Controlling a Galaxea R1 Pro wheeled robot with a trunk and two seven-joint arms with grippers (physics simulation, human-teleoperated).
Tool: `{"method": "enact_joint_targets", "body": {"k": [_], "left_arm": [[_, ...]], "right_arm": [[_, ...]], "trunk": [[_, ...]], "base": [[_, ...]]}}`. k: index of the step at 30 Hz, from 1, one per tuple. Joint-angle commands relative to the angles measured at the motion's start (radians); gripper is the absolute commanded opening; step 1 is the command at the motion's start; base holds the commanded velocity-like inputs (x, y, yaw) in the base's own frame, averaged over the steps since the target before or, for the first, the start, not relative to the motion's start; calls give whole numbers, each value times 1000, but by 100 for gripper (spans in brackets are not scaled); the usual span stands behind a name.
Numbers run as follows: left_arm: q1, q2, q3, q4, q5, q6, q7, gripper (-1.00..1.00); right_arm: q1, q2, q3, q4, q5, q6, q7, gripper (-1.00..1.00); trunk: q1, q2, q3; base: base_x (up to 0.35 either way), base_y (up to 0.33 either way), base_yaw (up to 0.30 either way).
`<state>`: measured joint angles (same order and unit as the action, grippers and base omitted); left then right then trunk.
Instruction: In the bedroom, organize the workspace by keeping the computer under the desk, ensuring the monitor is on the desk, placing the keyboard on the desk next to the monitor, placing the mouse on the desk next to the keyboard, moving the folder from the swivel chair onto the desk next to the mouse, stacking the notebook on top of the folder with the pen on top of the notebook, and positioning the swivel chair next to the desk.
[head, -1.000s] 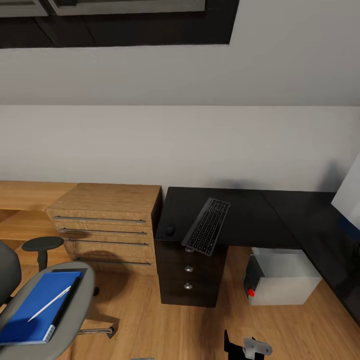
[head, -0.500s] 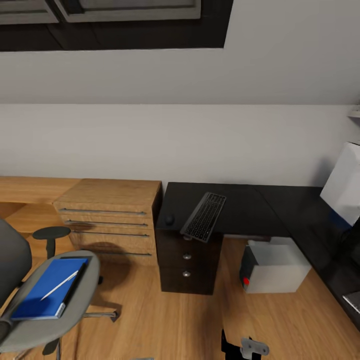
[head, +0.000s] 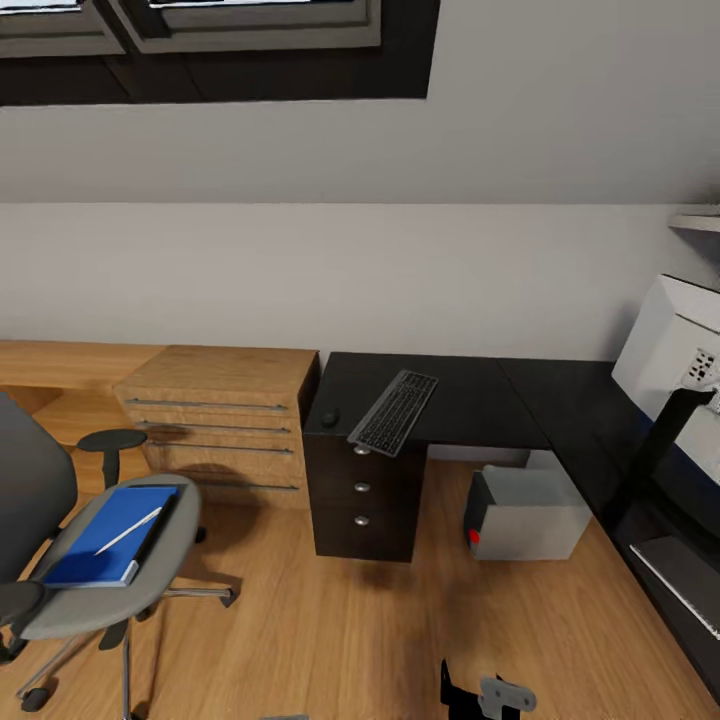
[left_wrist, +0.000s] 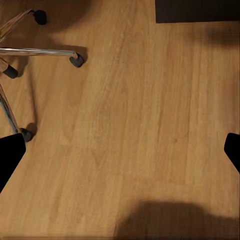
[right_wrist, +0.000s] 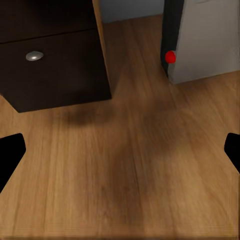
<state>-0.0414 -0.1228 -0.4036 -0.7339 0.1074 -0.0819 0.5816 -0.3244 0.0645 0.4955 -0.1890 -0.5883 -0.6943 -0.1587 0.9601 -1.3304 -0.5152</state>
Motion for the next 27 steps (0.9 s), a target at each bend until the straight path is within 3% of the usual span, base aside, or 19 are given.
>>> {"method": "enact_joint_targets", "body": {"k": [1,13,17,18,21,22,27], "left_arm": [[-1,0,-5,1,11,-7,6,100],[-1,0,-7,-7,12,-9,6,100],[-1,0,-6,-50,12,-23,7,100],[-1,0,-4,-105,16,-51,5,100],[-1,0,-1,-110,27,-52,5,100],[-1,1,3,-113,66,-52,5,100],[-1,2,27,-113,74,-52,5,100]], "right_arm": [[-1,0,9,0,-2,-2,-8,100],[-1,-1,9,0,0,-3,-7,100],[-1,-2,9,0,1,-3,-7,100],[-1,-3,9,0,1,-4,-7,100],[-1,-3,9,0,0,-3,-7,100],[-1,-3,9,0,0,-2,-7,100],[-1,-3,9,0,1,-2,-7,100]], "trunk": [[0,-1,-1],[0,-1,-1],[0,-1,-1],[4,-8,-4],[15,-29,-14],[19,-36,-17],[38,-71,-32]], "base": [[-74,-13,0],[-19,-3,0],[-1,0,0],[0,0,0],[0,0,0],[0,0,0],[0,0,0]]}}
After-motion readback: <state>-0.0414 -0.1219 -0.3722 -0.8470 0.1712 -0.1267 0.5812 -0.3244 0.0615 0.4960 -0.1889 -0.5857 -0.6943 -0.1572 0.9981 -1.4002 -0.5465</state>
